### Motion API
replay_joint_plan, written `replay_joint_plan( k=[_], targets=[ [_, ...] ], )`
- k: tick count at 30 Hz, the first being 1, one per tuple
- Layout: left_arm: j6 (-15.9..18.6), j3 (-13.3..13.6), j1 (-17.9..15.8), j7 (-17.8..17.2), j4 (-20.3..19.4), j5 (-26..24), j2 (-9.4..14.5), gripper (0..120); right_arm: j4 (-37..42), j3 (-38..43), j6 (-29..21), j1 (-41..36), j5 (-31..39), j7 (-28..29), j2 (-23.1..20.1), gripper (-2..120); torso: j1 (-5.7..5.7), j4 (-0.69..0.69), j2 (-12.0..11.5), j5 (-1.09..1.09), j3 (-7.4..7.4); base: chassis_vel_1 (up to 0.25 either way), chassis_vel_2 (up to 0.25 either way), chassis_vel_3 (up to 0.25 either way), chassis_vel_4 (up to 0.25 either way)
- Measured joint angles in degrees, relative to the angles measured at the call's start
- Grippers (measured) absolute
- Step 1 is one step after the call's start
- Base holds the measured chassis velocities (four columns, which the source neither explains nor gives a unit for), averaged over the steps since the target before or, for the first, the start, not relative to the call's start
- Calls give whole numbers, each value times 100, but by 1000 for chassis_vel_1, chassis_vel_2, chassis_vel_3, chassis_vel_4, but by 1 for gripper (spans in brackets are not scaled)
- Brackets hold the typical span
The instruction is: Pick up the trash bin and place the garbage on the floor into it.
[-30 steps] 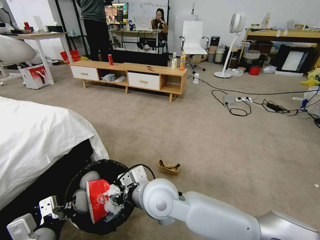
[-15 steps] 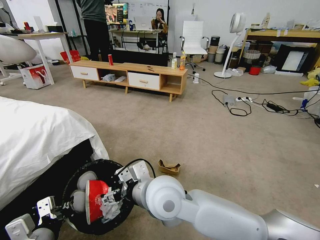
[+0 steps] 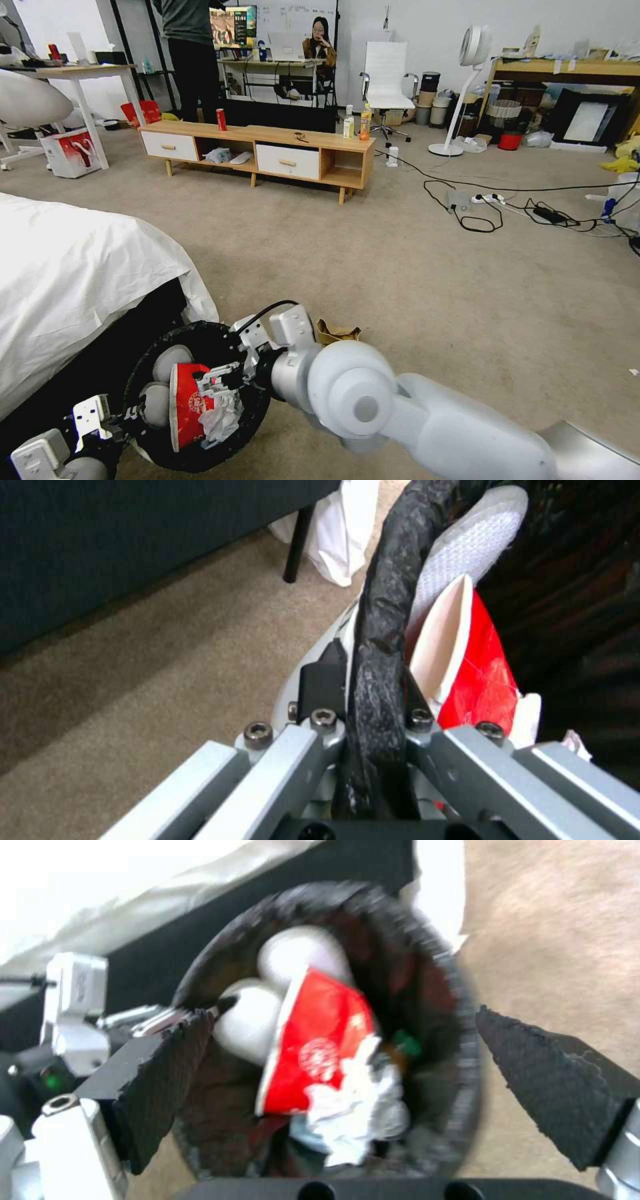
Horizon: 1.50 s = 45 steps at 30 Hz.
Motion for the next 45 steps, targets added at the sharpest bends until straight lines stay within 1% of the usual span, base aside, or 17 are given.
replay_joint_plan(
  k=[2,3,8,10,12,14,15,16,17,20,22,24,28,33,37,39,45],
  targets=[
    [0,-28,0,2,16,-4,22,3,185,434,170,-226,-88,-275,-403,100,0,0,0,0,0,0,0,0,0],
    [0,-28,0,2,16,-4,22,3,185,434,170,-226,-88,-275,-403,100,0,0,0,0,0,0,0,0,0],
    [0,-62,24,4,16,-12,49,3,311,1140,749,-688,-665,-1138,-940,100,0,-2,0,1,0,0,0,0,0],
    [1,-87,50,7,14,-19,66,3,351,1913,1396,-1235,-1392,-1951,-1302,100,0,-1,0,1,0,0,0,0,0],
    [0,-89,54,7,11,-21,68,3,351,2050,1522,-1341,-1542,-2081,-1354,100,0,0,0,1,0,0,0,0,0],
    [0,-107,78,10,-8,-31,69,3,355,2803,2221,-1971,-2384,-2642,-1556,100,0,-4,0,2,0,0,0,0,0],
    [0,-107,78,10,-8,-31,69,3,355,2803,2221,-1971,-2384,-2642,-1556,100,0,-4,0,2,0,0,0,0,0],
    [1,-114,97,12,-20,-32,63,3,364,3017,2574,-2245,-2787,-2784,-1604,100,0,0,0,1,0,0,0,0,0],
    [1,-114,97,12,-20,-32,63,3,364,3017,2574,-2245,-2787,-2784,-1604,100,0,0,0,1,0,0,0,0,0],
    [1,-134,165,12,-83,-24,28,3,242,3466,3507,-2892,-4043,-3108,-1660,100,0,0,0,1,0,0,0,0,0],
    [1,-135,168,13,-87,-24,26,3,235,3518,3561,-2947,-4129,-3136,-1659,100,0,0,0,1,0,0,0,0,0],
    [1,-149,241,23,-132,4,-2,3,212,4083,3939,-3405,-4823,-3281,-1633,100,0,0,0,0,0,0,0,0,0],
    [1,-154,283,38,-171,15,-30,3,206,4593,4205,-3780,-5347,-3365,-1601,100,0,1,0,1,0,0,0,0,0],
    [2,-106,363,120,-239,175,-95,3,48,5495,4872,-4672,-6488,-3569,-1520,100,0,-1,0,1,0,0,0,0,0],
    [1,-67,367,143,-270,282,-135,3,87,5819,5074,-5289,-6981,-3573,-1426,100,0,-1,0,2,-1,0,0,0,0],
    [1,-48,380,171,-281,368,-161,3,257,6075,5107,-5834,-7428,-3564,-1223,100,0,-2,0,0,-1,0,0,0,0],
    [2,-43,431,189,-329,415,-201,3,412,6360,5173,-6638,-8211,-3533,-786,100,0,0,0,0,0,0,0,0,0]
  ],
)
